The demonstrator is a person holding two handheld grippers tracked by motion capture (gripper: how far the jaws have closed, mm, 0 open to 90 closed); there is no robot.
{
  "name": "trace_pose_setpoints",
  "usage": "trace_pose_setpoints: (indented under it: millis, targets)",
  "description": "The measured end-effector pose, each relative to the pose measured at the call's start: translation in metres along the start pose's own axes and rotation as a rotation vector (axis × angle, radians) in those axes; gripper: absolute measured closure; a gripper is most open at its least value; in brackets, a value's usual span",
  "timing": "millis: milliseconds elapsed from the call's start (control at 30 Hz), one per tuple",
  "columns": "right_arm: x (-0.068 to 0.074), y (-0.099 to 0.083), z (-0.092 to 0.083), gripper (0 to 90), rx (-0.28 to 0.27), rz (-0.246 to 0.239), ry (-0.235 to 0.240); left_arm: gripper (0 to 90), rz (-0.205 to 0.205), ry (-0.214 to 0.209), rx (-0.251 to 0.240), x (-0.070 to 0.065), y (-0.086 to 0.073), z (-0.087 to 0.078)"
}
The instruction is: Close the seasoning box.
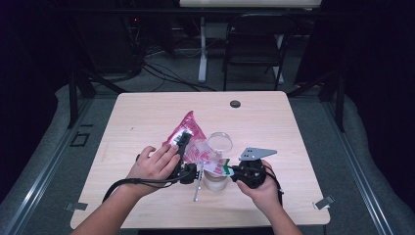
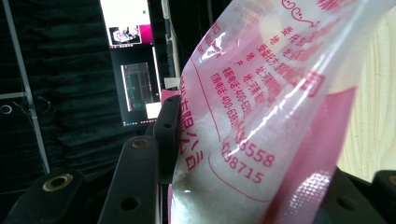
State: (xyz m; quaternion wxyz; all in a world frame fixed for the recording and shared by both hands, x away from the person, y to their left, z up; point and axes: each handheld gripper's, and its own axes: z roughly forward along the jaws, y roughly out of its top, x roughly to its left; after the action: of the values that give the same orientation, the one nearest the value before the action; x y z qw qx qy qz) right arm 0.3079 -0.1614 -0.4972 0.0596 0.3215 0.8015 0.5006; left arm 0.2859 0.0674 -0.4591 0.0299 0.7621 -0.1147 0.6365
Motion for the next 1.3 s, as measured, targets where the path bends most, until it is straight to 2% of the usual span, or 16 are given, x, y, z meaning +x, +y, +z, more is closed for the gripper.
trace_pose_setpoints:
  millis: [233, 300, 433, 533, 733, 867, 933, 1100, 1300]
  targets:
    - [0.002, -0.001, 0.001, 90.0, 0.018, -0.015, -0.001, 61.7, -0.014, -0.019, -0.003, -0.003, -0.004, 0.002]
    - [0.003, -0.001, 0.001, 90.0, 0.027, -0.018, -0.001, 61.8, 0.012, -0.017, -0.010, -0.002, -0.004, 0.002]
    - [0.003, -0.002, 0.000, 90.0, 0.023, -0.017, -0.004, 61.7, 0.008, -0.028, -0.010, -0.002, -0.004, 0.002]
    - [0.003, -0.002, 0.000, 90.0, 0.021, -0.018, -0.004, 61.3, 0.011, -0.022, -0.009, 0.000, -0.003, 0.001]
    - [0.003, -0.003, 0.000, 90.0, 0.025, -0.020, -0.002, 60.1, 0.044, -0.039, -0.002, 0.002, -0.003, 0.001]
    - [0.004, -0.003, 0.001, 90.0, 0.026, -0.019, -0.004, 59.6, 0.067, -0.026, -0.001, 0.005, -0.002, -0.001]
    - [0.004, -0.003, 0.001, 90.0, 0.027, -0.018, -0.004, 59.4, 0.050, -0.030, -0.009, 0.005, -0.002, 0.000]
    - [0.003, -0.003, 0.000, 90.0, 0.029, -0.018, -0.002, 58.9, 0.063, -0.019, -0.014, 0.008, -0.001, -0.001]
    - [0.004, -0.003, 0.001, 90.0, 0.034, -0.021, -0.001, 58.8, 0.057, -0.024, -0.004, 0.008, -0.001, -0.002]
